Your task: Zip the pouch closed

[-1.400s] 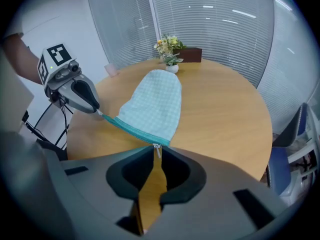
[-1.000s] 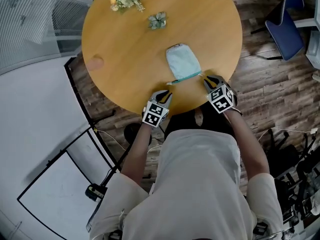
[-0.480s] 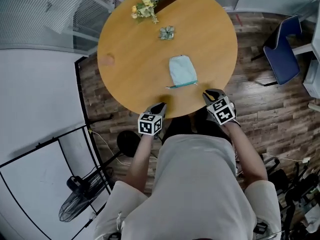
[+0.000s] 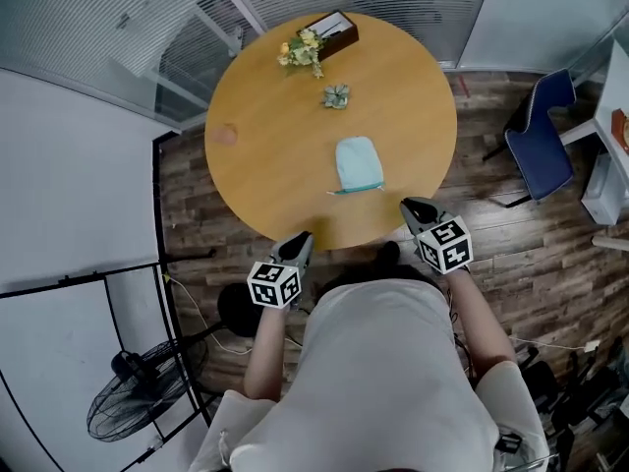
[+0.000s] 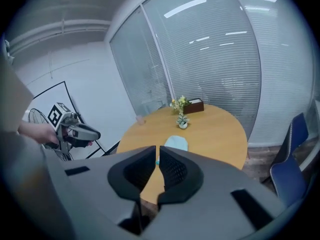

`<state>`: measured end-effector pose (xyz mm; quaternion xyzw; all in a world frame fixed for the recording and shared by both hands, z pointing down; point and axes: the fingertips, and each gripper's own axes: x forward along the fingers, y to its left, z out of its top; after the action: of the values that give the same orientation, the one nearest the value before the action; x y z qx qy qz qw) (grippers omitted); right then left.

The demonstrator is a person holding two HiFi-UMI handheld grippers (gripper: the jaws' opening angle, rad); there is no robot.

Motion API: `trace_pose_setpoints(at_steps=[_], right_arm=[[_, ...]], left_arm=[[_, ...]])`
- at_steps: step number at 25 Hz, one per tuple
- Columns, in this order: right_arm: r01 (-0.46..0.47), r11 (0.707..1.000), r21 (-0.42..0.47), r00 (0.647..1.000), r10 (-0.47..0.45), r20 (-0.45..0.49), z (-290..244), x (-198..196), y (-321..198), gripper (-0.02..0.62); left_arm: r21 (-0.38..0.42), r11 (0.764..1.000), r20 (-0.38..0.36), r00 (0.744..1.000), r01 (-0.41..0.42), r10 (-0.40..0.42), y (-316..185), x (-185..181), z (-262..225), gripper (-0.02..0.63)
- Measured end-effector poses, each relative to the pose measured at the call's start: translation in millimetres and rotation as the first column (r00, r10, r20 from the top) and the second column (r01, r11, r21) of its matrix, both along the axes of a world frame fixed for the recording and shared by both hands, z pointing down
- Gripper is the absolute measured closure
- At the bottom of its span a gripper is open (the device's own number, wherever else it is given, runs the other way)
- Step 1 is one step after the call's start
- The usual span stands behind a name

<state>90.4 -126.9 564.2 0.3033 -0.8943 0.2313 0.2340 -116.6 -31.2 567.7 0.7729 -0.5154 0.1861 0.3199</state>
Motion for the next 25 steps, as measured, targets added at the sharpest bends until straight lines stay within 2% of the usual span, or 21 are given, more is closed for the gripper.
trace_pose_setpoints(at_steps=[4,10,18,25], right_arm=[[-0.024,0.997,0.079,1.000,0.024,0.003,-37.8,-4.5,13.4,0.575],[-0.070,0.984,0.163,0.997,0.067,0.025,-88.7,-17.1,49.9,0.578],[-0.132,0.957,0.258,0.991,0.124,0.046,-139.2,-20.7,105.9,0.578],[-0.187,0.932,0.312,0.982,0.172,0.077,-174.8,-8.0,155.3,0.581]], left_arm=[[0.074,0.997,-0.007,1.000,-0.019,0.019,12.7,-7.9,-35.3,0.561],[0.140,0.987,-0.017,0.997,-0.076,0.079,40.2,-17.6,-76.1,0.561],[0.208,0.970,-0.033,0.990,-0.126,0.136,75.6,-25.4,-99.1,0.561],[0.345,0.930,-0.048,0.987,-0.128,0.154,94.1,-17.0,-139.0,0.563]])
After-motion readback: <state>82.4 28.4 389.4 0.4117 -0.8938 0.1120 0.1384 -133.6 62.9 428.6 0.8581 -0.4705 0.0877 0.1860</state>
